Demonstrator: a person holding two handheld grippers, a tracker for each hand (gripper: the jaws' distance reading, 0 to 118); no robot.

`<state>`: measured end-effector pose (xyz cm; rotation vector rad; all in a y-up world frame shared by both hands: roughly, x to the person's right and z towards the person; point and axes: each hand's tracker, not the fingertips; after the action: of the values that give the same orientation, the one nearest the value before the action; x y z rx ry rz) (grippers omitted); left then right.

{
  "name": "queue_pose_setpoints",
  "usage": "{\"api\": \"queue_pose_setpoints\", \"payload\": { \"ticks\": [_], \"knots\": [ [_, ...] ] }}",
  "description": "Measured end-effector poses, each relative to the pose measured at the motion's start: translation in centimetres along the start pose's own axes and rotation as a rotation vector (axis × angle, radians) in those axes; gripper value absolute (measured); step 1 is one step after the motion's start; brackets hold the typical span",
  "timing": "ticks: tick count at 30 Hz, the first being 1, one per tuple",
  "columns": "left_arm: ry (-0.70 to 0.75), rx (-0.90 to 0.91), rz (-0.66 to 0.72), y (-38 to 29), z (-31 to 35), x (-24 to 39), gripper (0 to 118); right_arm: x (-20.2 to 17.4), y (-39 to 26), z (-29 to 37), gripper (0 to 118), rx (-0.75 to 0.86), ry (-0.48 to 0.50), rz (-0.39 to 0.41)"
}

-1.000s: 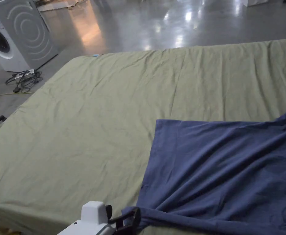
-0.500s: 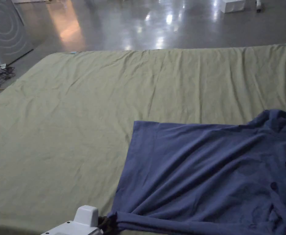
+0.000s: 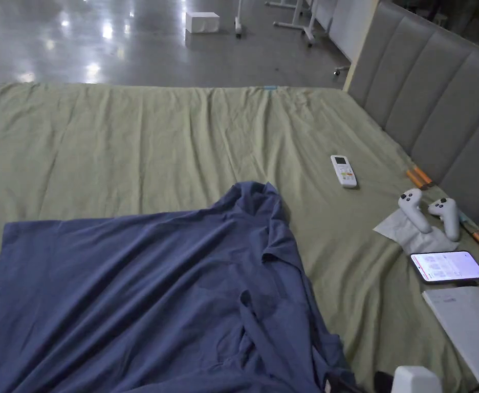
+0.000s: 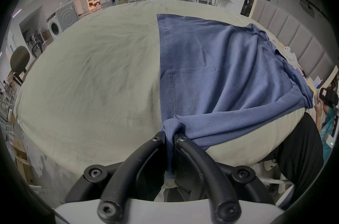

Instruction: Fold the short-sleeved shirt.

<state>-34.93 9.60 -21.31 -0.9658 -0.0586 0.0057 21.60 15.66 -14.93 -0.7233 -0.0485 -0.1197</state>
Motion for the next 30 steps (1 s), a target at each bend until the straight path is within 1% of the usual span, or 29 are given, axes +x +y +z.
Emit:
{"api": "queue_pose_setpoints", "payload": {
  "ticks": [1,3,8,10,12,13,15,16,17,18,19,22,24,26,28,29,30],
  "knots": [
    [0.005,0.002,0.002,-0.1,0.0,0.1,9,-0.3,-0.2,-0.7,78,-0.016,0.015,0.03],
    [0.012,0.002,-0.002,0.1,0.2,1.2,9,-0.7,-0.3,-1.9,78,-0.025,0.029,0.062],
    [0.008,-0.013,-0.01,0.6,0.4,1.5,9,-1.9,0.7,-4.1,78,-0.007,0.037,0.227],
    [0.006,-0.013,-0.005,0.6,0.5,1.5,9,-2.3,1.0,-5.1,73,-0.022,0.054,0.274],
    [0.005,-0.007,0.002,0.6,0.6,1.5,9,-2.2,1.2,-6.3,65,-0.063,0.062,0.279],
    [0.005,-0.004,0.006,0.5,0.6,1.5,9,-2.1,1.1,-6.8,51,-0.088,0.074,0.268],
    [0.004,-0.001,0.006,0.5,0.7,1.5,9,-1.8,1.1,-7.0,15,-0.102,0.085,0.256],
    [0.006,-0.002,0.001,0.6,0.8,1.6,9,-1.7,0.9,-6.7,9,-0.095,0.081,0.255],
    [0.008,-0.003,-0.005,0.6,0.8,1.8,9,-1.6,0.7,-6.1,9,-0.077,0.075,0.249],
    [0.012,-0.004,-0.013,0.6,0.8,1.8,9,-1.4,0.7,-5.6,9,-0.071,0.089,0.235],
    [0.016,-0.002,-0.024,0.5,0.8,1.9,9,-1.1,0.6,-5.3,8,-0.065,0.12,0.21],
    [0.025,0.043,-0.07,0.1,1.3,2.0,8,-0.2,0.1,-4.3,7,-0.045,0.132,0.144],
    [0.03,0.179,-0.138,-0.9,2.9,2.3,8,0.9,-0.1,-3.6,7,-0.006,0.148,0.045],
    [0.01,0.277,-0.107,-1.2,4.6,1.9,8,2.1,0.1,-2.6,7,0.045,0.171,-0.064],
    [-0.01,0.361,-0.107,-0.6,6.2,1.8,8,3.1,0.3,-1.8,7,0.095,0.191,-0.128],
    [-0.01,0.376,-0.116,0.1,6.8,1.8,8,3.3,0.8,-1.5,7,0.097,0.188,-0.139],
    [-0.009,0.393,-0.125,1.1,7.2,1.7,8,3.2,1.6,-1.3,7,0.086,0.172,-0.114]
  ]
}}
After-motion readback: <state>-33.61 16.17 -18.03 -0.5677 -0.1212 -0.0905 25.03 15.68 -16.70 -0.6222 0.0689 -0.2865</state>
